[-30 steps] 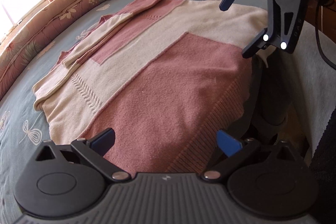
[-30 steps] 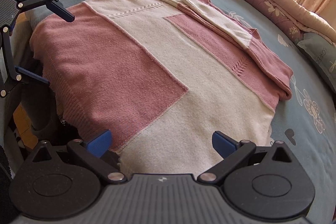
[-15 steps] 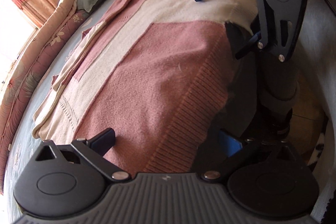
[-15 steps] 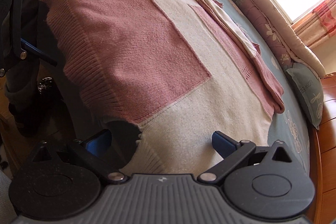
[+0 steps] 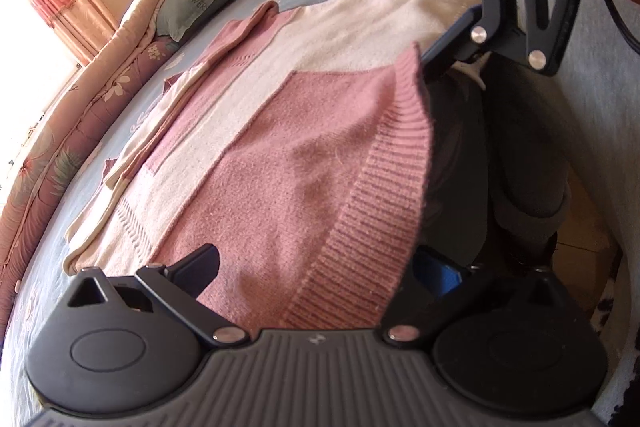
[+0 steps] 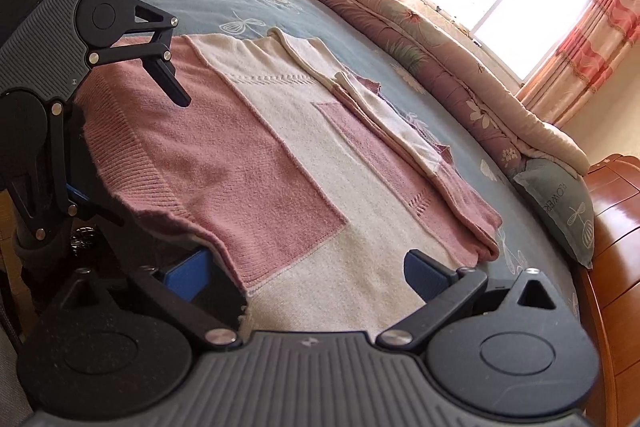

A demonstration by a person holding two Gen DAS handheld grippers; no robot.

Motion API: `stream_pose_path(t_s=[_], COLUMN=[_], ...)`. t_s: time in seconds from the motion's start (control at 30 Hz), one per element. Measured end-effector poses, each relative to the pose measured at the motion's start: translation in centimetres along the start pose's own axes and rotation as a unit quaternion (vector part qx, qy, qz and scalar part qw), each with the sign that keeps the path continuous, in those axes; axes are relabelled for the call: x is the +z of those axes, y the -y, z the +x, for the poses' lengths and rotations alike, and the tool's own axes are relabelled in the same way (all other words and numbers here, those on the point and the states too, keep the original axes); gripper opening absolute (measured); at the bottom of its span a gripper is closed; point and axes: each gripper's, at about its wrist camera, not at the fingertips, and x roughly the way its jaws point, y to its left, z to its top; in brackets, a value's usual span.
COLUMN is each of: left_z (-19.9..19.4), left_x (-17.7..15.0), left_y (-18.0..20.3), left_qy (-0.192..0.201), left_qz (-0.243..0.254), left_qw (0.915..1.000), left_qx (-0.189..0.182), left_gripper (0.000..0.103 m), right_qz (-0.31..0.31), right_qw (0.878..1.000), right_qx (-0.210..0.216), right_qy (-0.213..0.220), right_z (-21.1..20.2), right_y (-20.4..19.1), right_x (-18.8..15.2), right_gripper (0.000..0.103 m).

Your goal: Fold clothes

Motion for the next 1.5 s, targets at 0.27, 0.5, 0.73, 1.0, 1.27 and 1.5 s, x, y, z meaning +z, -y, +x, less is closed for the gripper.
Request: stream_pose_path(t_s=[0.27, 0.5, 0.73, 1.0, 1.27, 1.5], left_z=[-1.5, -1.8, -2.2, -1.6, -0.2, 1.5], left_x=[1.5, 2.5, 2.5, 1.4, -0.5, -1.4], left_y=[-1.9, -3.6, -4.2, -2.9, -0.7, 2.3], left_qy=[0.049, 0.058, 0.062, 0.04, -0.003, -0.01], left_qz=[-0.036, -0.06, -0.072, -0.053, -0.024, 0.063], left_qw=[0.9975, 0.9956, 0.9948, 0.9978, 0.9995, 0.9967], left_qx=[0.035, 0.043, 0.037, 0.009, -0.022, 0.05], left_gripper=[0.102, 0.102, 0.102, 0.102, 0.102, 0.102], right_qz=[0.042, 0.058, 0.006, 0.053, 0.003, 0.036], right_qw=[0.999, 0.992, 0.999, 0.998, 1.0, 0.997], right_qx=[0.023, 0.105, 0.04, -0.018, 0.018, 0.042], right_qy=[0.007, 0.024, -0.019, 0.021, -0.025, -0.048], right_z=[-0.3, -0.7, 3.2, 2.5, 2.5, 3.1], right_y=[0.7, -0.3, -3.5, -2.2, -2.9, -2.2], right_x=[0.0, 0.9, 1.5, 1.4, -0.3, -1.1], right_gripper=[0.103, 0.103, 0.103, 0.103, 0.103, 0.103])
